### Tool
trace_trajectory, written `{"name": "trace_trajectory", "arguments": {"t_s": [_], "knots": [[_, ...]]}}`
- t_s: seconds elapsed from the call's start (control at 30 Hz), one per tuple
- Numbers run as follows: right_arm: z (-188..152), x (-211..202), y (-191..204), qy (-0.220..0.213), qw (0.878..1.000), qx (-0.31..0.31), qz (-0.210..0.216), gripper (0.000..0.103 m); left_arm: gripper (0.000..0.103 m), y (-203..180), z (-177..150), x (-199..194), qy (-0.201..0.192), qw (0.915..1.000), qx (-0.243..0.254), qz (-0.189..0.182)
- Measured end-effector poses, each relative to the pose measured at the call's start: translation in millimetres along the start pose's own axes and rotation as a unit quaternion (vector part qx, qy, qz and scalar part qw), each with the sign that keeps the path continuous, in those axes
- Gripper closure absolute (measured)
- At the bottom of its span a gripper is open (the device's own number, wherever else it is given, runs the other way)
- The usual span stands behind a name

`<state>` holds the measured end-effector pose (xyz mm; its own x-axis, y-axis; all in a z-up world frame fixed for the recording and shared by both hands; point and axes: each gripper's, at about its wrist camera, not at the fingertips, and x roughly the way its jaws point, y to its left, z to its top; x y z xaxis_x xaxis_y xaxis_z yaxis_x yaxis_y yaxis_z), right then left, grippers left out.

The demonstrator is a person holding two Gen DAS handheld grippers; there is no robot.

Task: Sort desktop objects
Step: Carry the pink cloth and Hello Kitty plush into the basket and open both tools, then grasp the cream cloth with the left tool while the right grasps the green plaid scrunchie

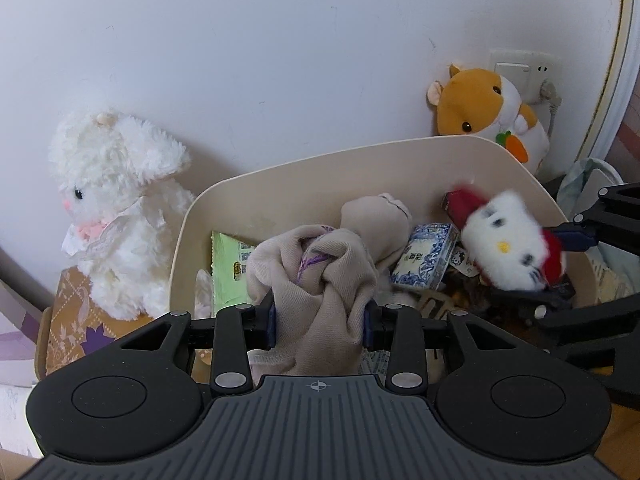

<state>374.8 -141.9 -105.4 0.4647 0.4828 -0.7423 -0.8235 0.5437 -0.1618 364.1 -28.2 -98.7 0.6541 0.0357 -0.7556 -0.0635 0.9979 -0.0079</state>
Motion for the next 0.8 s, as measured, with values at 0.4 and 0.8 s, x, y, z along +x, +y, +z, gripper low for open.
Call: {"name": "trace_trajectory", "arguments": {"t_s": [0.4,0.8], "knots": [[-4.6,-30.2,3.4,-0.042,0.999,-0.009,-0.025,0.017,0.026,15.0,-1.9,-22.5,-0.031,0.9984,-0.047,-0.003],[-68.7,-59.9,-4.3,-0.03,0.997,0.066,-0.032,0.001,0.023,16.6,-44.1,-58.3,-0.01,0.9975,-0.044,-0.055]]}}
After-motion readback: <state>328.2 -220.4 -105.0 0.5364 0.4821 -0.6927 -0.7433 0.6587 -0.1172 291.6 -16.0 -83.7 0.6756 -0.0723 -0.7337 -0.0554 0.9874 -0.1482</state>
